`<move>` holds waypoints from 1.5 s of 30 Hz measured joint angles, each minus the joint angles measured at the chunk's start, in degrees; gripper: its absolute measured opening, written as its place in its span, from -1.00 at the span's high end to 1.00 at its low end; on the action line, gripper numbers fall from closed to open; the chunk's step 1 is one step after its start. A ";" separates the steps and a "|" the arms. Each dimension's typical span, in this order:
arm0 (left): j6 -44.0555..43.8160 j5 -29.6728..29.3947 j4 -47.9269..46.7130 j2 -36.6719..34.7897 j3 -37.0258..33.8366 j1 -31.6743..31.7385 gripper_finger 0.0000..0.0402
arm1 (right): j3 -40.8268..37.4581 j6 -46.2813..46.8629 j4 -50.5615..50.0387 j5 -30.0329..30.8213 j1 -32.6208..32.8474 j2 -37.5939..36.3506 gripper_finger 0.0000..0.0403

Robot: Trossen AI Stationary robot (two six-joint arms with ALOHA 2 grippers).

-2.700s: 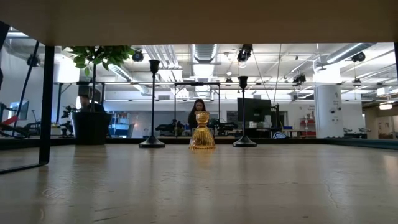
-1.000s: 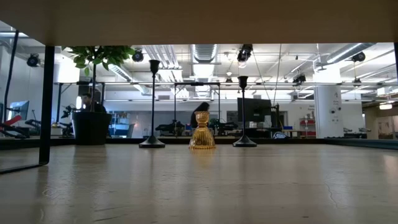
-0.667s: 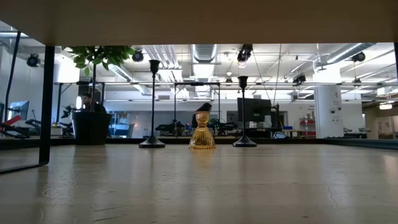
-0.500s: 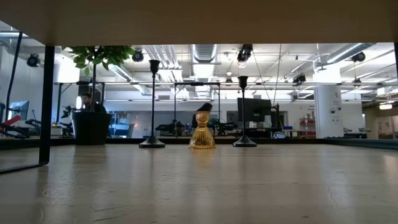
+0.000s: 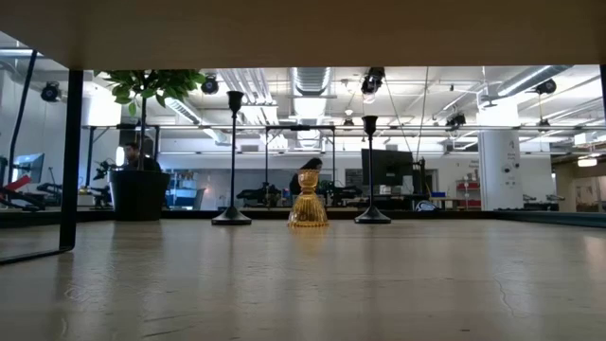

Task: Pick & Place candle stick holders
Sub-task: Put the top green glass candle holder on the shelf

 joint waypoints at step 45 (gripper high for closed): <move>1.60 -1.54 3.93 -0.23 0.11 2.25 1.00 | 0.00 -0.11 0.00 0.02 -0.04 -0.35 0.72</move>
